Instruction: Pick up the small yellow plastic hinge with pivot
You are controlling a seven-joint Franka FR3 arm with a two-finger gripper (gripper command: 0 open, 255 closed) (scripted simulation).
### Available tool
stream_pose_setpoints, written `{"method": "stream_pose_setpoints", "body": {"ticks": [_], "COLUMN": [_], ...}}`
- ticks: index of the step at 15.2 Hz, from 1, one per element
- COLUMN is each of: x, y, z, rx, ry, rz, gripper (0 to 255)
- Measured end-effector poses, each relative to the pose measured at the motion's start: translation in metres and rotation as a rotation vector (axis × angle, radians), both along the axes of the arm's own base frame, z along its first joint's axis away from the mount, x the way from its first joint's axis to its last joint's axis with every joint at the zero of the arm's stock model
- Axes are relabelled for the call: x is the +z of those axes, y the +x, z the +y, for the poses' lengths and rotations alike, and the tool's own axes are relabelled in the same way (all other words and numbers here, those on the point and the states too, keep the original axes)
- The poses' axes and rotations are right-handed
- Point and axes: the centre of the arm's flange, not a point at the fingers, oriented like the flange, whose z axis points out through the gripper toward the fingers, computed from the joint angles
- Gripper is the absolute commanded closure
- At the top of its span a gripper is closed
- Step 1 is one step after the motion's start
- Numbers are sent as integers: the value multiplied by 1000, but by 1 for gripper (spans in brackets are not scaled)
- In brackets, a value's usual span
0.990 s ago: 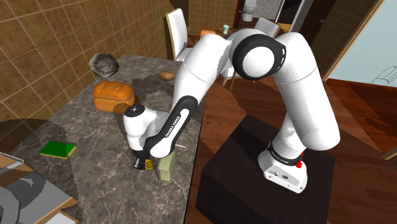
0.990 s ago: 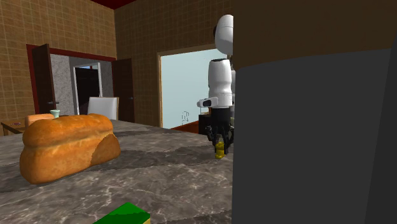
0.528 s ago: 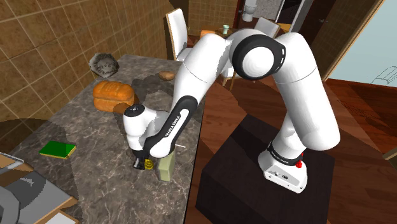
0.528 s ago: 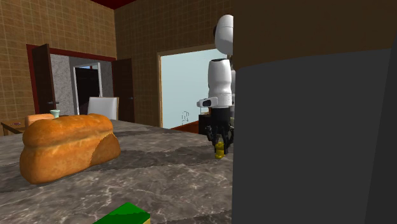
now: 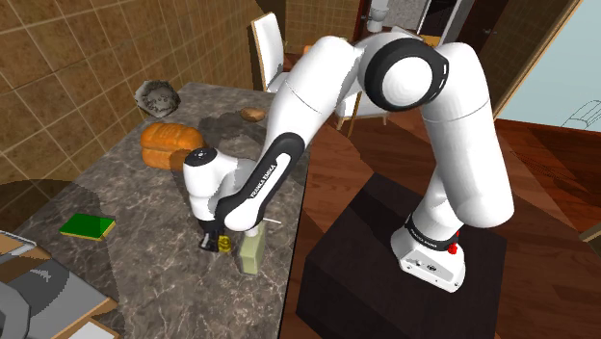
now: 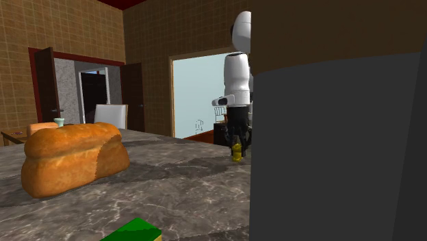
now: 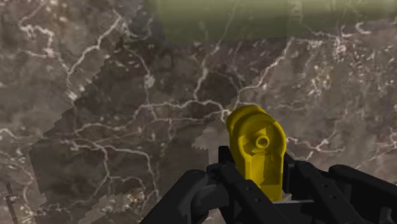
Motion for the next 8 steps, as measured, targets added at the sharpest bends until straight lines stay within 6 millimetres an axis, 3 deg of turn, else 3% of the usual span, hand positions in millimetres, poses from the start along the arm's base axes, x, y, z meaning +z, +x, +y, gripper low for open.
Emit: {"method": "stream_pose_setpoints", "body": {"ticks": [8], "x": [41], "y": [0], "z": [0], "rx": [0], "ry": [0], "rz": [0], "gripper": [255]}}
